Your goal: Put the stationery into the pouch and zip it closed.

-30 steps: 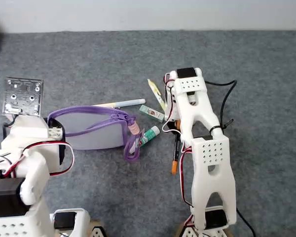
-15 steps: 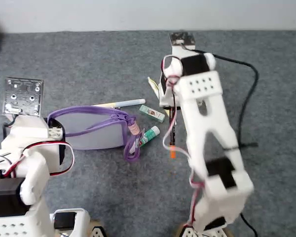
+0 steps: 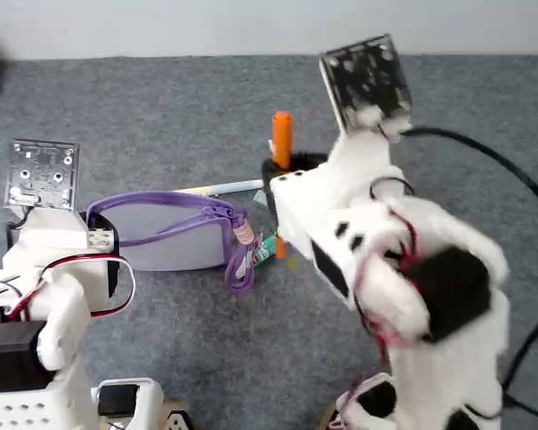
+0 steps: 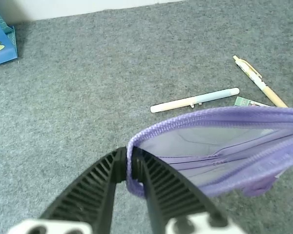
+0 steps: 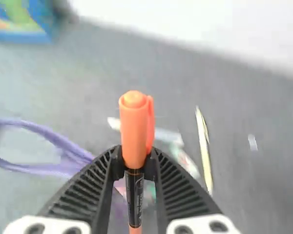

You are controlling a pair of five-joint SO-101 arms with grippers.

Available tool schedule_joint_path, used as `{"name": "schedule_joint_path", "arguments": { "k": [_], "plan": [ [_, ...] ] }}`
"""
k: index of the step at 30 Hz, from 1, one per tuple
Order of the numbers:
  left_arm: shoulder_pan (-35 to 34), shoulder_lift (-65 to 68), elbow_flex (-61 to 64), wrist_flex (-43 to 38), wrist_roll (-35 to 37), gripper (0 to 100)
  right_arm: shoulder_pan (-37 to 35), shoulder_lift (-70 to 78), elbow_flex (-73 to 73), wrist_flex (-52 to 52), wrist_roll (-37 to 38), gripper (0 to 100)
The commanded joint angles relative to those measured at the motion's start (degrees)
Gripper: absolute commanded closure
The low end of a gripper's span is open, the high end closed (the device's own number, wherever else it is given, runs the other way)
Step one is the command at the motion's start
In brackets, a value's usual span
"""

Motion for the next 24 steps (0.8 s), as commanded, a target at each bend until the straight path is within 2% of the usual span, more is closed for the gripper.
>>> {"name": "schedule_joint_path", "arguments": {
  "k": [1,10,20,24],
  "plan": [
    [0.2,0.5,2.2,0.0,1.1,99,-3.4,-4.6,-0.2,-9.3,1.1,99.1],
    [0.4,0.5,2.2,0.0,3.3,99,-11.5,-4.8,1.5,-27.9,0.9,99.1],
    [0.4,0.5,2.2,0.0,3.3,99,-17.8,1.5,2.4,-29.1,0.4,99.1],
    [0.4,0.5,2.2,0.0,3.3,99,-18.1,3.8,2.4,-28.4,-3.6,99.1]
  ]
}}
